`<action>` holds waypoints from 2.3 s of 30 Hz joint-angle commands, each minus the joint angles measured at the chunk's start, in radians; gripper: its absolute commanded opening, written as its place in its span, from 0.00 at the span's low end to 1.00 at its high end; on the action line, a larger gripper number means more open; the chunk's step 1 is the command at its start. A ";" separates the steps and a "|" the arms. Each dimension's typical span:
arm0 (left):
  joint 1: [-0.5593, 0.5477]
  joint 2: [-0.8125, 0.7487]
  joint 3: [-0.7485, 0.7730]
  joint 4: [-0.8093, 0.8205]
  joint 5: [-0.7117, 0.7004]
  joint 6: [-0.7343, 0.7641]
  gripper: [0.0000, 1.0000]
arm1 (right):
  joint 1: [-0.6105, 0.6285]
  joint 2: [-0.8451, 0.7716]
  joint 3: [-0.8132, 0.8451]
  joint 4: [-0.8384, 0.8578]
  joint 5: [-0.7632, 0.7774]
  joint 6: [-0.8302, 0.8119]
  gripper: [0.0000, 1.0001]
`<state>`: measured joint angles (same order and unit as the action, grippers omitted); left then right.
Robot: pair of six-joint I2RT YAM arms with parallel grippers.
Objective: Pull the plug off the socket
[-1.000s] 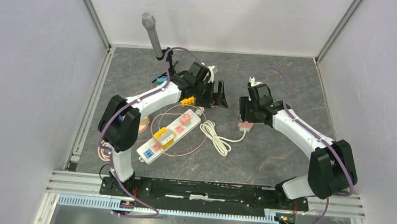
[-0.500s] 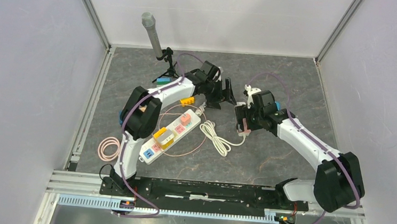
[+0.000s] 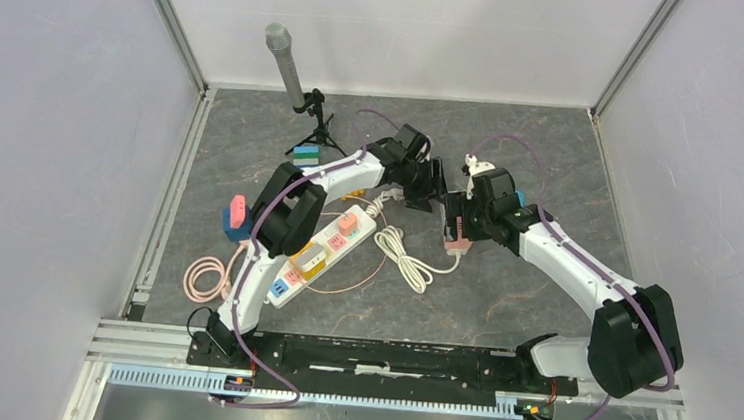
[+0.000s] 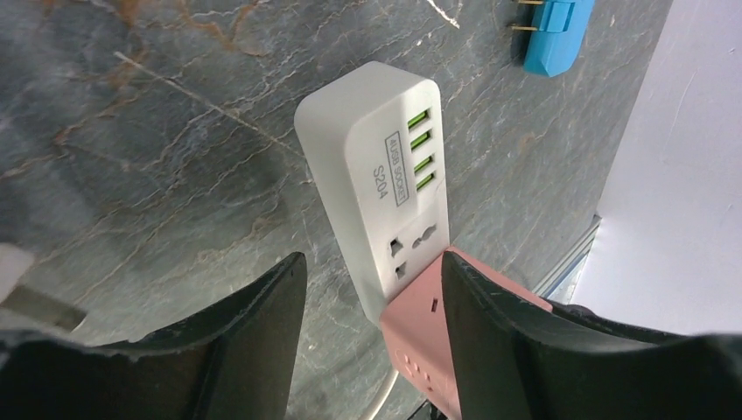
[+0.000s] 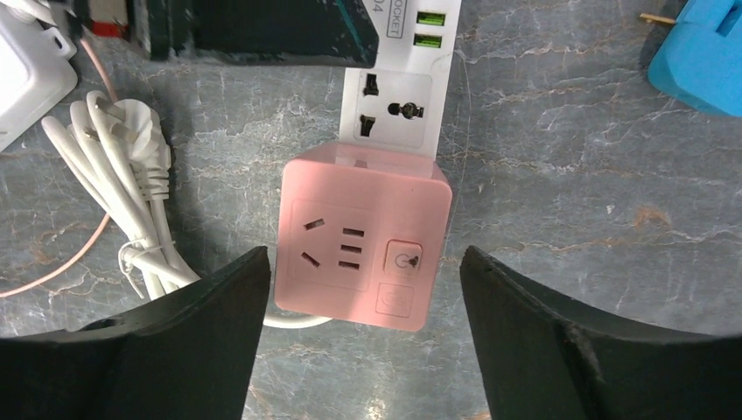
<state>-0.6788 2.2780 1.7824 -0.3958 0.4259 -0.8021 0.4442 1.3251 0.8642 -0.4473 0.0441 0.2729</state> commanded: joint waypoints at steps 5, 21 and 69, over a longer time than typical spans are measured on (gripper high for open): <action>-0.027 0.059 0.050 0.031 -0.025 -0.012 0.62 | 0.004 0.015 -0.013 0.050 0.004 0.050 0.76; -0.047 0.089 -0.078 -0.043 -0.095 0.069 0.48 | 0.042 0.051 -0.029 0.056 0.133 0.025 0.73; -0.056 0.084 -0.188 -0.073 -0.162 0.121 0.40 | 0.138 0.051 0.121 0.011 0.187 0.012 0.00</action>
<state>-0.7223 2.2749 1.6562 -0.2508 0.4252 -0.7769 0.5491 1.3979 0.9165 -0.5137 0.1673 0.3244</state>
